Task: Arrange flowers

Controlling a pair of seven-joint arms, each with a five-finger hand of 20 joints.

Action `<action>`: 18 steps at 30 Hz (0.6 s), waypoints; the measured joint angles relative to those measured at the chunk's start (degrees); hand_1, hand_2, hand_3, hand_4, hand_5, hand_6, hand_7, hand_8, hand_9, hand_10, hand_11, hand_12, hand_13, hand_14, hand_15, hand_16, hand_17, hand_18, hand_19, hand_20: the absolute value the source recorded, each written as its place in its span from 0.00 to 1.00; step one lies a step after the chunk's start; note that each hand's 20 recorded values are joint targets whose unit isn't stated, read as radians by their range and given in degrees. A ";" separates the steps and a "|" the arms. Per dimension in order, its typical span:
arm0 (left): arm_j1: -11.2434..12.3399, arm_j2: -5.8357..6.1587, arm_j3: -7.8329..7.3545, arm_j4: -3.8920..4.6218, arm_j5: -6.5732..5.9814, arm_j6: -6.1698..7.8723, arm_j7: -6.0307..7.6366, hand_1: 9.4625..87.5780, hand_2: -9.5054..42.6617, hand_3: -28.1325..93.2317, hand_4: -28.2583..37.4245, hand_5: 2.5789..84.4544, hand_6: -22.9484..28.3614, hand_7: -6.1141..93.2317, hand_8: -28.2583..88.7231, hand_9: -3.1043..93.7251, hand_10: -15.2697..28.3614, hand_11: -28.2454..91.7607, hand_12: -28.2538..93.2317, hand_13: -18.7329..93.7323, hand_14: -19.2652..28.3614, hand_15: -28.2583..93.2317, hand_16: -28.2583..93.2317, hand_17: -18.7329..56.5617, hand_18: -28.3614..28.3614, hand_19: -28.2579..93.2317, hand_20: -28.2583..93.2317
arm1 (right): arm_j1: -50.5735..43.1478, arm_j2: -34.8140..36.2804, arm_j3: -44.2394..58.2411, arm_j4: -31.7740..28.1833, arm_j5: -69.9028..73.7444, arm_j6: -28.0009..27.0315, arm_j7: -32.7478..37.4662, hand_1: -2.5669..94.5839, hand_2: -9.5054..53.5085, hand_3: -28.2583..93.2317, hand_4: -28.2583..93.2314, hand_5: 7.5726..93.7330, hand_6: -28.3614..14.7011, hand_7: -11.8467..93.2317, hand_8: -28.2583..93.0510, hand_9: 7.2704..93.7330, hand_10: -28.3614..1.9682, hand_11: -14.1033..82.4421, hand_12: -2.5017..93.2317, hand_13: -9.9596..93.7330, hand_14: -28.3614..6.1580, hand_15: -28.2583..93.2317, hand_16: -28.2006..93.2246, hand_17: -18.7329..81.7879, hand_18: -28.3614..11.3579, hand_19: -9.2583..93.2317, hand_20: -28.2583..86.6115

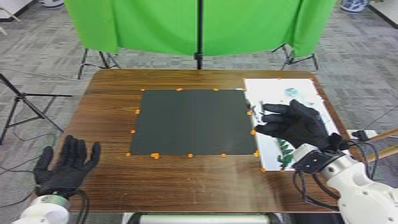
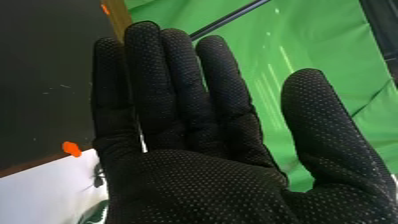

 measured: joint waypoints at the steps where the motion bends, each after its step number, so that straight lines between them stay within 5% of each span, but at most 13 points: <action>1: -0.01 0.04 0.00 0.00 0.77 -0.26 -0.06 0.23 0.43 0.86 0.02 0.58 0.58 0.42 0.11 0.56 0.71 0.55 0.39 0.57 0.76 0.69 0.21 0.32 0.83 0.67 0.38 | 0.00 0.00 0.04 0.00 -0.04 -0.07 -0.01 0.24 0.42 0.83 0.06 0.55 0.59 0.38 0.16 0.61 0.34 0.38 0.29 0.59 0.40 0.65 0.44 0.38 0.22 0.58 0.49; 5: 0.00 0.35 0.08 0.15 7.68 -2.44 -0.17 0.23 0.43 0.86 0.02 0.58 0.58 0.42 0.12 0.56 0.71 0.55 0.39 0.57 0.76 0.69 0.22 0.32 0.83 0.66 0.38 | -0.06 0.00 0.56 0.00 0.07 -0.32 -0.07 0.23 0.42 0.83 0.06 0.55 0.59 0.37 0.16 0.61 0.34 0.37 0.29 0.59 0.40 0.64 0.44 0.38 0.23 0.58 0.49; 7: -0.08 0.43 0.07 0.18 9.25 -3.75 -0.16 0.24 0.43 0.85 0.02 0.57 0.58 0.41 0.12 0.56 0.71 0.55 0.39 0.57 0.76 0.69 0.22 0.31 0.83 0.66 0.38 | -0.16 0.06 0.85 0.00 0.36 -0.32 -0.24 0.23 0.42 0.83 0.06 0.55 0.59 0.37 0.16 0.61 0.34 0.37 0.29 0.59 0.40 0.64 0.44 0.38 0.22 0.58 0.49; 18: -1.50 0.55 0.07 0.18 7.02 -4.39 -0.04 0.23 0.43 0.85 0.02 0.58 0.58 0.41 0.12 0.56 0.71 0.54 0.40 0.57 0.76 0.68 0.22 0.31 0.83 0.65 0.39 | -0.23 0.49 1.17 -0.08 0.78 -0.23 -0.87 0.23 0.39 0.83 0.06 0.55 0.58 0.37 0.16 0.61 0.34 0.38 0.29 0.59 0.40 0.65 0.44 0.38 0.22 0.58 0.49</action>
